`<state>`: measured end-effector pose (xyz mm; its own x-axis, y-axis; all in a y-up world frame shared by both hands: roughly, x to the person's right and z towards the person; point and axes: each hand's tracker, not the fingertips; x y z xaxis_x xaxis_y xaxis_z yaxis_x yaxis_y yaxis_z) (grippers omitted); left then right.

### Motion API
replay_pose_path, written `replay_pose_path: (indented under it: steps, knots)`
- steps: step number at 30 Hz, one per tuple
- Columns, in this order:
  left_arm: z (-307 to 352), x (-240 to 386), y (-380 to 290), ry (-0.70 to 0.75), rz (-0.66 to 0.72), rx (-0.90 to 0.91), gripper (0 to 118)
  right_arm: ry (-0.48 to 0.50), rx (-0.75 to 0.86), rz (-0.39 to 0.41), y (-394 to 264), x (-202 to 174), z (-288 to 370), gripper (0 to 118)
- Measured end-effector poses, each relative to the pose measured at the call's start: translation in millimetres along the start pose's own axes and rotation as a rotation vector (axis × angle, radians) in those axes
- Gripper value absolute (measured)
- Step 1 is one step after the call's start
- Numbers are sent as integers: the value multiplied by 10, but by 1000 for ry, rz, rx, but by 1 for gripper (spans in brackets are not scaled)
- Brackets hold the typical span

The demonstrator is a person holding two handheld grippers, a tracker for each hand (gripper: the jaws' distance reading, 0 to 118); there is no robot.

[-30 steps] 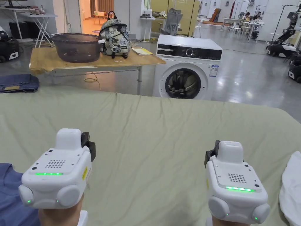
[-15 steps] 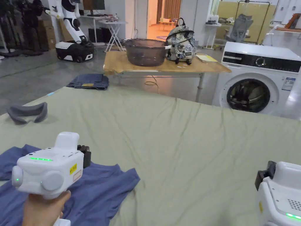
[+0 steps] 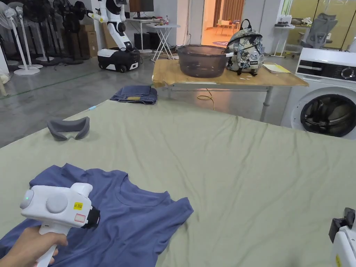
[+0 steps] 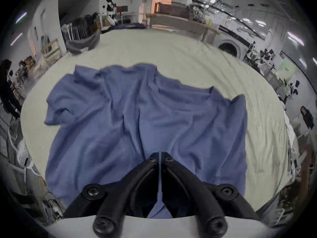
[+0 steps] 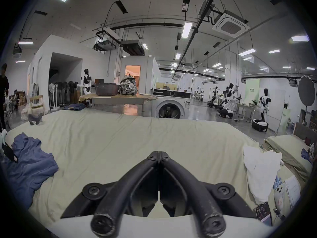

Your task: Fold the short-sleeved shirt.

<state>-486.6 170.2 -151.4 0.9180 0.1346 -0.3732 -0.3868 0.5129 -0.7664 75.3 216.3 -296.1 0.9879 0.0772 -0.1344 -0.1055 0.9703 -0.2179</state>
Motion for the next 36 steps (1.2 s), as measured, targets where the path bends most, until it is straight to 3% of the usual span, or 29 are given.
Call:
replay_pose_path:
  steps: [3, 5, 6, 12, 14, 16, 18, 21, 26, 36]
  knots:
    - [-95, -7, -23, 27, 3, -15, 24, -1, -10, 11, -44, 16, -11, 0]
    - [-135, 37, -56, 24, -2, -32, 86, -7, -15, 17, -59, 25, -15, 0]
    - [-161, 52, -77, 24, -3, -40, 100, -9, -20, 17, -63, 31, -19, 0]
    - [-229, 196, -254, 74, -67, -54, 101, -9, -42, 25, -76, 53, 7, 0]
    - [-230, 271, -300, 77, -126, -57, 95, -7, -46, 29, -88, 51, 12, 0]
    - [-232, 326, -321, 100, -201, -48, 71, -6, -49, 31, -93, 48, 23, 0]
    - [-213, 369, -352, 102, -191, -38, 57, -5, -52, 27, -99, 40, 30, 0]
    - [-205, 371, -370, 130, -192, -10, 3, -2, -55, 20, -123, 46, 15, 0]
    - [-162, 350, -406, 116, -165, 23, 0, 2, -56, 17, -120, 32, 45, 0]
    - [471, 333, -106, -34, -32, 259, 0, -13, -55, -8, -112, 119, 71, 0]
